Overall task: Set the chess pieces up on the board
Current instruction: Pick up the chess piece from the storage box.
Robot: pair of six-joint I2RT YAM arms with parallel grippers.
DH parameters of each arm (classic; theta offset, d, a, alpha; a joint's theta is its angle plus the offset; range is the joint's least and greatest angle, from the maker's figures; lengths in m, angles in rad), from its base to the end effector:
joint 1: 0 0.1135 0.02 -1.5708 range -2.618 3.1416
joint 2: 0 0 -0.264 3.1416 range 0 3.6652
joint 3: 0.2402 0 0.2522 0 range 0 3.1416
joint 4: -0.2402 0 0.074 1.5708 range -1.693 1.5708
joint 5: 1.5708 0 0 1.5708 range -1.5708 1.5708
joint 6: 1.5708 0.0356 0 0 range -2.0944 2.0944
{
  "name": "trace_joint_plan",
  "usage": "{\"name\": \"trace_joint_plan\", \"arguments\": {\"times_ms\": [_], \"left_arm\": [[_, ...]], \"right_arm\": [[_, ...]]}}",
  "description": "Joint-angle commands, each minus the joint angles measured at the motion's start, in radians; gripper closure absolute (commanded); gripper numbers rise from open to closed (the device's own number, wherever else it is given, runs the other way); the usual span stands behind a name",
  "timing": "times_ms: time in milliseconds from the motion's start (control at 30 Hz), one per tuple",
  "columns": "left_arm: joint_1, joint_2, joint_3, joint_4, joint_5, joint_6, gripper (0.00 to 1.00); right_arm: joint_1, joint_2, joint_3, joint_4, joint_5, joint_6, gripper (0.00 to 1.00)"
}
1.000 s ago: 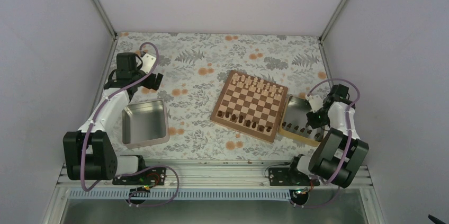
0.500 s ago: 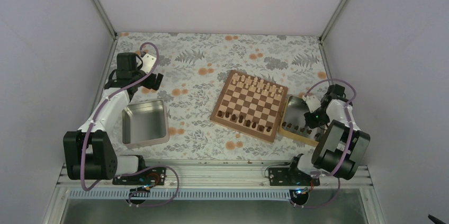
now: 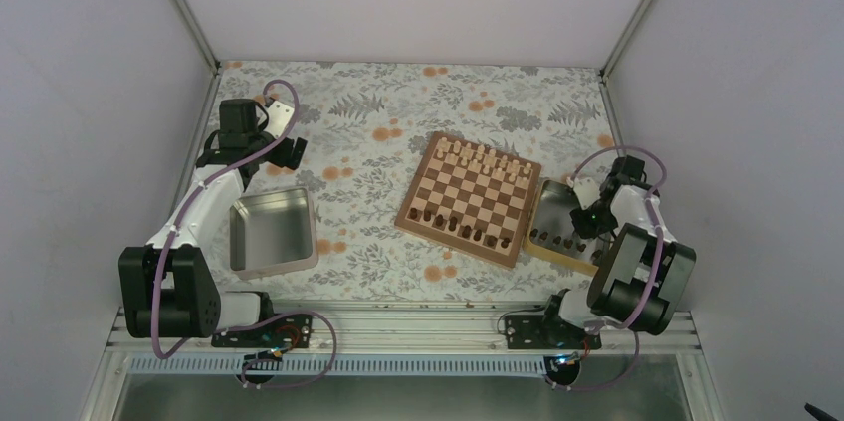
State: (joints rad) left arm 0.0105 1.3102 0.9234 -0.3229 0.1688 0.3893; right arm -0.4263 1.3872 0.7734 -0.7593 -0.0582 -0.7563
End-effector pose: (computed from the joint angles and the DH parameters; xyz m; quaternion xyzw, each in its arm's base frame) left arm 0.2843 -0.0030 0.2607 0.2050 0.8827 0.0075 0.4228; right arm 0.2086 -0.0924 0.1736 -0.1662 0.9807 -0.0310 0.0980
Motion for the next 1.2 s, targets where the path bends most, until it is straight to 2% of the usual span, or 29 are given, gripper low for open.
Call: {"name": "trace_joint_plan", "arguments": {"times_ms": [0, 233, 500, 633, 867, 1000, 1167], "left_arm": [[0.005, -0.009, -0.008, 0.015, 0.013, 0.013, 0.0], [0.005, -0.012, -0.014, 0.015, 0.011, 0.014, 0.0], [0.006, -0.006, -0.009, 0.017, 0.012, 0.013, 0.0], [0.005, -0.013, -0.011, 0.019, 0.015, 0.013, 0.0], [0.005, -0.021, -0.003, 0.008, 0.03, 0.011, 0.0], [0.005, -0.018, 0.008, -0.002, 0.037, 0.012, 0.0], [0.005, -0.02, 0.009, -0.003, 0.041, 0.014, 0.0]], "right_arm": [[0.006, -0.006, 0.014, 0.007, -0.008, 0.015, 0.76], [0.006, 0.045, 0.0, 0.02, 0.004, 0.014, 0.77], [0.009, 0.018, 0.04, 0.013, -0.014, 0.027, 0.85], [0.011, -0.005, 0.074, -0.017, -0.021, 0.024, 0.94], [0.03, -0.056, 0.151, -0.128, -0.053, 0.014, 0.93], [0.119, -0.071, 0.254, -0.231, -0.073, 0.027, 0.92], [0.329, -0.011, 0.424, -0.319, -0.079, 0.092, 0.91]]}}
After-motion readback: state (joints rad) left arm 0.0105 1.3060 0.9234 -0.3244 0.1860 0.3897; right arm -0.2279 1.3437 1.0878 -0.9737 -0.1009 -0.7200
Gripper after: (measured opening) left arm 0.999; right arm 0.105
